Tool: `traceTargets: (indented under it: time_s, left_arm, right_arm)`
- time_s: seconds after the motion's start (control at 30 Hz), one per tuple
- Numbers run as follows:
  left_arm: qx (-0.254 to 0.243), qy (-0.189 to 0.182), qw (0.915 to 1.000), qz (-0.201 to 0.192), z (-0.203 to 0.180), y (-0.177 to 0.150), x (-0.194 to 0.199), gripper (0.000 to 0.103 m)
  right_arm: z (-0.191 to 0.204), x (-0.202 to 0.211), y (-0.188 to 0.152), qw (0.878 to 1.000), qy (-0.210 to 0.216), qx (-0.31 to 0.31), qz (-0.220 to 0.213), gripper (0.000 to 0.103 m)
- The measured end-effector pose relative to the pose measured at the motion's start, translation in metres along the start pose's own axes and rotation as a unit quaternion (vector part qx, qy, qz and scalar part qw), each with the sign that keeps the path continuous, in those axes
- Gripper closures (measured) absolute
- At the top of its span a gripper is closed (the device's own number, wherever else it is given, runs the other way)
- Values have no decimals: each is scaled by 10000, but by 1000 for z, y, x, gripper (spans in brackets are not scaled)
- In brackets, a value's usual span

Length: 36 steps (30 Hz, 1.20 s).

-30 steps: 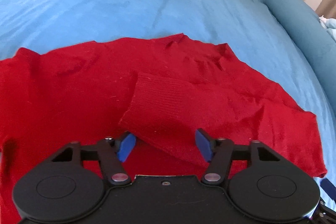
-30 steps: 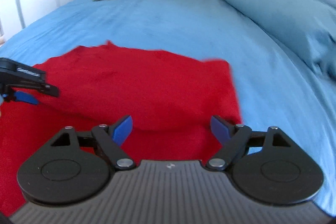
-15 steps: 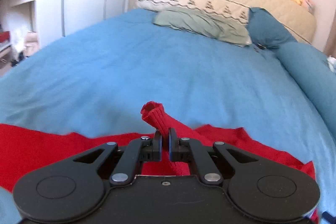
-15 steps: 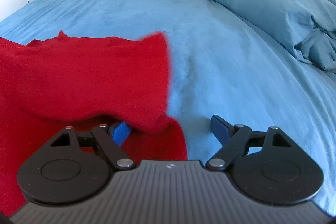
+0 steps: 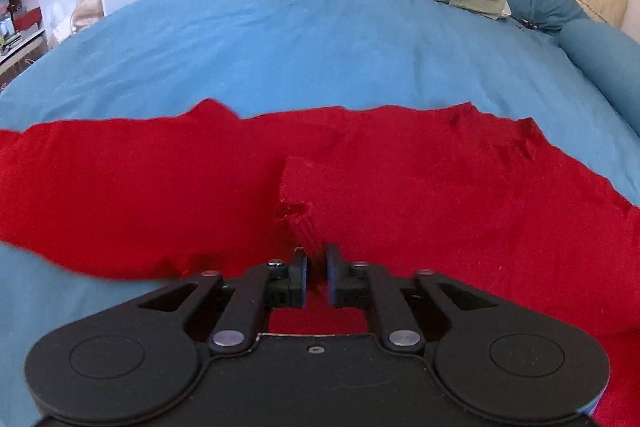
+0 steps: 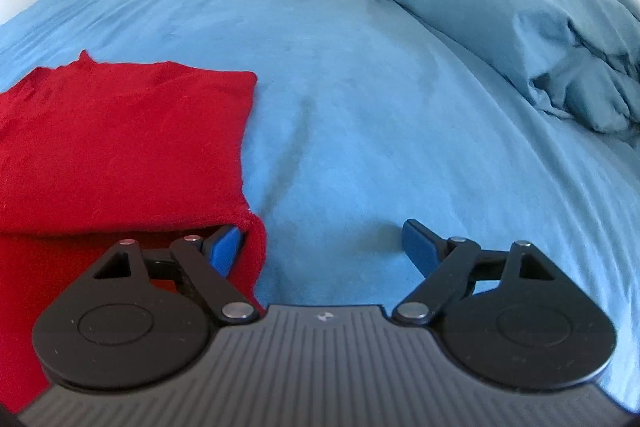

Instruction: Fold small clothes

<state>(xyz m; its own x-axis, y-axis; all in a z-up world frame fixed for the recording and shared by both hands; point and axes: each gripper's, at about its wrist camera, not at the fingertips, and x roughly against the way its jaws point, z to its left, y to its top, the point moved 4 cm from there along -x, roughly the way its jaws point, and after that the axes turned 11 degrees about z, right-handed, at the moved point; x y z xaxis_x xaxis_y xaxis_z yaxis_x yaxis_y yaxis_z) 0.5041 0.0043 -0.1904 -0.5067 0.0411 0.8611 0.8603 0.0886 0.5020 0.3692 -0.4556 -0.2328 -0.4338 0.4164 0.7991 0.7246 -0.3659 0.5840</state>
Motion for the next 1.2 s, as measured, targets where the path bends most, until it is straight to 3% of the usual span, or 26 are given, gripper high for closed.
traceTargets:
  time_s: [0.03, 0.07, 0.17, 0.23, 0.27, 0.33, 0.43, 0.57, 0.63, 0.7, 0.83, 0.93, 1.1, 1.2]
  left_arm:
    - [-30, 55, 10000, -11, 2, -1, 5, 79]
    - [-76, 193, 9998, 0, 3, -3, 11, 68]
    - [-371, 544, 9978, -56, 4, -8, 34, 58]
    - [-561, 456, 9972, -203, 0, -7, 49, 39]
    - [-641, 353, 9968, -313, -5, -4, 54, 29]
    - [-788, 155, 9960, -404, -17, 4, 56, 28]
    - [-930, -27, 9953, -260, -36, 17, 36, 28]
    - [-941, -216, 9953, -86, -48, 26, 13, 28]
    - [-996, -252, 9947, -72, -50, 27, 9, 28]
    - [-1028, -218, 9944, -67, -50, 29, 4, 28]
    - [-946, -124, 9953, 173, -45, 26, -11, 28]
    - [-922, -83, 9952, 320, -42, 17, -19, 28]
    - [-1071, -72, 9939, 271, -40, 11, -21, 27]
    - [-1047, -119, 9941, 263, -37, 11, -21, 27]
  right_arm:
    - [-1, 0, 1, 10000, 15, 76, 32, 4]
    - [-1, 2, 2, 9998, 17, 189, 56, 4]
    - [5, 17, 5, 9974, -71, 704, 116, 4]
    - [13, 38, 10, 9961, 22, 877, 19, 3]
    - [17, 51, 15, 9959, 296, 852, -89, 0]
    - [34, 66, 28, 9915, 1079, 702, -215, 0]
    - [66, 48, 43, 9864, 1530, 592, -16, 0]
    - [67, 0, 26, 9888, 1378, 157, 547, 1]
    - [55, 0, 12, 9869, 1573, 36, 350, 1]
    - [56, 9, 14, 9869, 1552, 172, 416, 0]
    - [69, 29, 48, 9806, 1930, 282, -201, 0]
    - [84, 6, 79, 9778, 2060, 280, -266, 0]
    - [80, -69, 100, 9877, 1540, 130, 212, 0]
    - [66, -80, 104, 9847, 1726, -81, 204, 0]
